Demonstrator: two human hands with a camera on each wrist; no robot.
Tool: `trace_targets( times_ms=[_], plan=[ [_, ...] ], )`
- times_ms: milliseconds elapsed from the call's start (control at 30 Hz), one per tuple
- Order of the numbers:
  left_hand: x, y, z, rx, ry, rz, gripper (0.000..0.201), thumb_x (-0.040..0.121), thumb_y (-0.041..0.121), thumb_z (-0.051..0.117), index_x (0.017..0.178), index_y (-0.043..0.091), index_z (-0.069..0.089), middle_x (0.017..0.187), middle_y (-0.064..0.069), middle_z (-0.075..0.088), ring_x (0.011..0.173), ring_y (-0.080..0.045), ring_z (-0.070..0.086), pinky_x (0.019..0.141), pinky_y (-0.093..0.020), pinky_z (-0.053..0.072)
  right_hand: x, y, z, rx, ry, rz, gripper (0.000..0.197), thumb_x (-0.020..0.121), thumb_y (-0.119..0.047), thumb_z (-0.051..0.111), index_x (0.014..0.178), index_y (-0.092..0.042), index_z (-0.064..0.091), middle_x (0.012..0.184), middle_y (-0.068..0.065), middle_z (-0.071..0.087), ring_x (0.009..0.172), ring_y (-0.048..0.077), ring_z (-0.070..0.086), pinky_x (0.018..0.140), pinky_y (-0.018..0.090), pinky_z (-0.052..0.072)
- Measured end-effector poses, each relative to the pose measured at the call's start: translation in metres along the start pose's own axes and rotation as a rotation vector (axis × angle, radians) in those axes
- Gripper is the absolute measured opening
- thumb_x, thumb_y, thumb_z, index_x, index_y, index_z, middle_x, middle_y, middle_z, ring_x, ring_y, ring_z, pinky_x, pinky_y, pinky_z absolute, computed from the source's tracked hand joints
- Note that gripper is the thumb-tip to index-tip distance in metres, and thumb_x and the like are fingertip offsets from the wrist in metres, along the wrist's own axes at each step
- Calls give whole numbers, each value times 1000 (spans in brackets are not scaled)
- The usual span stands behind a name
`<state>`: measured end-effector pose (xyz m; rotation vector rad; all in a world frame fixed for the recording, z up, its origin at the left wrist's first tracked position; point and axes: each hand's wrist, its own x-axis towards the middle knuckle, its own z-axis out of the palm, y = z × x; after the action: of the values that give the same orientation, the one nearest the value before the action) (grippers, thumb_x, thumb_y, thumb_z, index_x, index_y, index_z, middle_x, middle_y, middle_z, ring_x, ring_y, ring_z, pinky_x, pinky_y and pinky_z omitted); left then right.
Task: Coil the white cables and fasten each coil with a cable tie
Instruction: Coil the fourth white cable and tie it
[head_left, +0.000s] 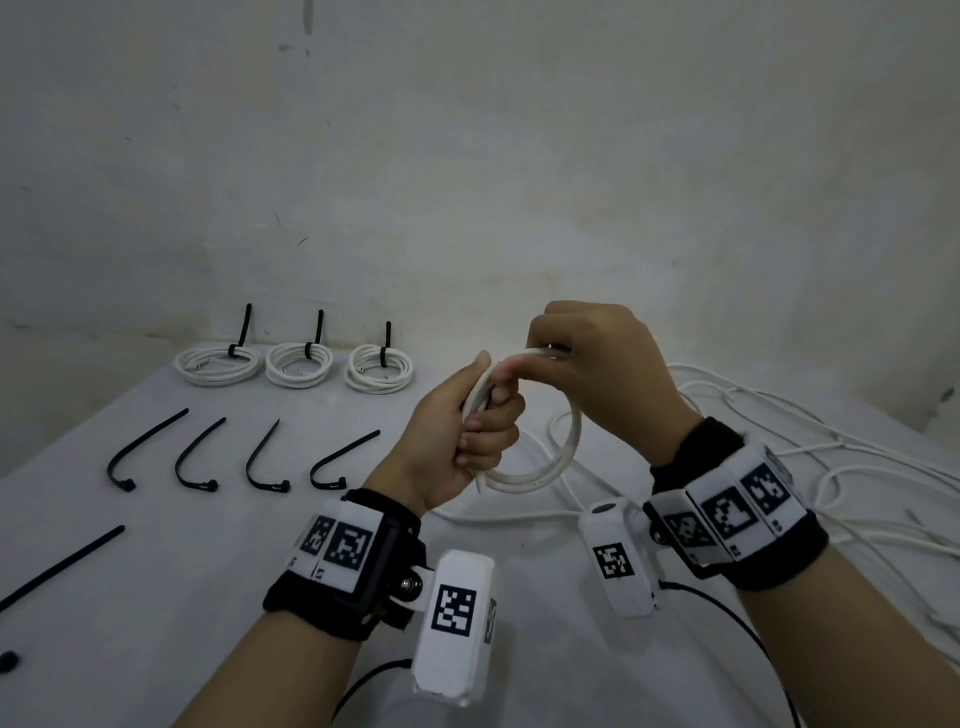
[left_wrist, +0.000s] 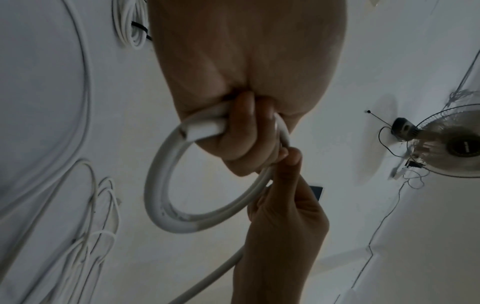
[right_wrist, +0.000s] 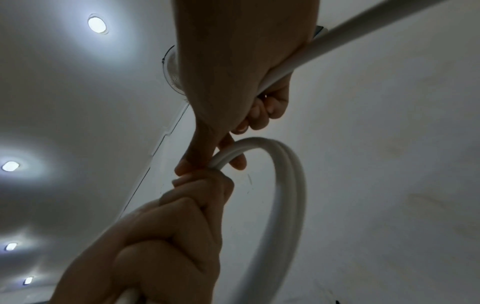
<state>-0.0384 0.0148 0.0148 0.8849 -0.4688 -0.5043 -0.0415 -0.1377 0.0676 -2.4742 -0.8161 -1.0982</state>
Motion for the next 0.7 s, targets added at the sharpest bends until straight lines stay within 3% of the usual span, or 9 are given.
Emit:
trace_targets(
  times_ms=[67, 133, 233, 300, 400, 533, 600, 700],
  plan=[
    [-1, 1, 2, 10, 11, 4, 45, 89, 46, 32, 55, 20, 47, 42, 9, 27, 29, 1, 21, 28, -12, 13, 4, 2, 1, 45, -3, 1, 52, 78, -52, 59, 51, -12, 38, 50, -8, 29, 45, 9, 27, 45, 28, 22],
    [-2, 2, 3, 15, 50, 21, 47, 92, 47, 31, 55, 20, 43, 42, 9, 25, 30, 1, 20, 29, -12, 11, 5, 6, 5, 139, -17, 13, 47, 80, -44, 63, 54, -6, 52, 51, -4, 42, 47, 13, 37, 47, 33, 31],
    [-3, 5, 1, -14, 121, 56, 54, 97, 49, 25, 54, 21, 40, 42, 9, 23, 30, 0, 15, 30, -14, 8, -1, 15, 4, 336, -56, 85, 27, 87, -32, 63, 75, -9, 71, 58, -1, 56, 52, 13, 49, 50, 24, 39],
    [-3, 9, -2, -71, 145, 87, 55, 98, 49, 25, 52, 21, 41, 42, 9, 24, 35, -3, 7, 29, -14, 8, -11, 25, -1, 497, -104, 208, 15, 91, -22, 61, 87, -10, 69, 57, -3, 55, 46, 9, 47, 48, 21, 40],
    [-5, 17, -7, -156, 171, 145, 55, 98, 47, 26, 51, 21, 40, 40, 9, 25, 39, -6, 3, 28, -14, 6, -32, 44, -8, 631, -245, 336, 5, 93, -13, 56, 97, -11, 58, 62, 1, 57, 49, 14, 53, 52, 22, 47],
    [-7, 26, -14, -229, 218, 245, 48, 99, 42, 27, 56, 21, 36, 40, 9, 25, 39, -6, 2, 26, -12, 8, -57, 65, -14, 510, -387, 441, 3, 94, -17, 53, 93, -20, 53, 64, -1, 59, 58, 16, 59, 65, 40, 57],
    [-8, 29, -17, -241, 230, 271, 47, 99, 40, 27, 57, 21, 36, 39, 8, 25, 40, -7, 2, 25, -12, 9, -58, 74, -19, 385, -316, 417, 10, 94, -18, 54, 88, -24, 50, 64, -5, 59, 58, 15, 58, 68, 46, 54],
    [-7, 28, -18, -273, 227, 295, 50, 98, 40, 28, 53, 21, 40, 39, 7, 25, 40, -7, 3, 25, -12, 10, -48, 79, -29, 295, -100, 340, 12, 93, -16, 55, 85, -22, 48, 62, -8, 57, 53, 9, 52, 59, 32, 48]
  ],
)
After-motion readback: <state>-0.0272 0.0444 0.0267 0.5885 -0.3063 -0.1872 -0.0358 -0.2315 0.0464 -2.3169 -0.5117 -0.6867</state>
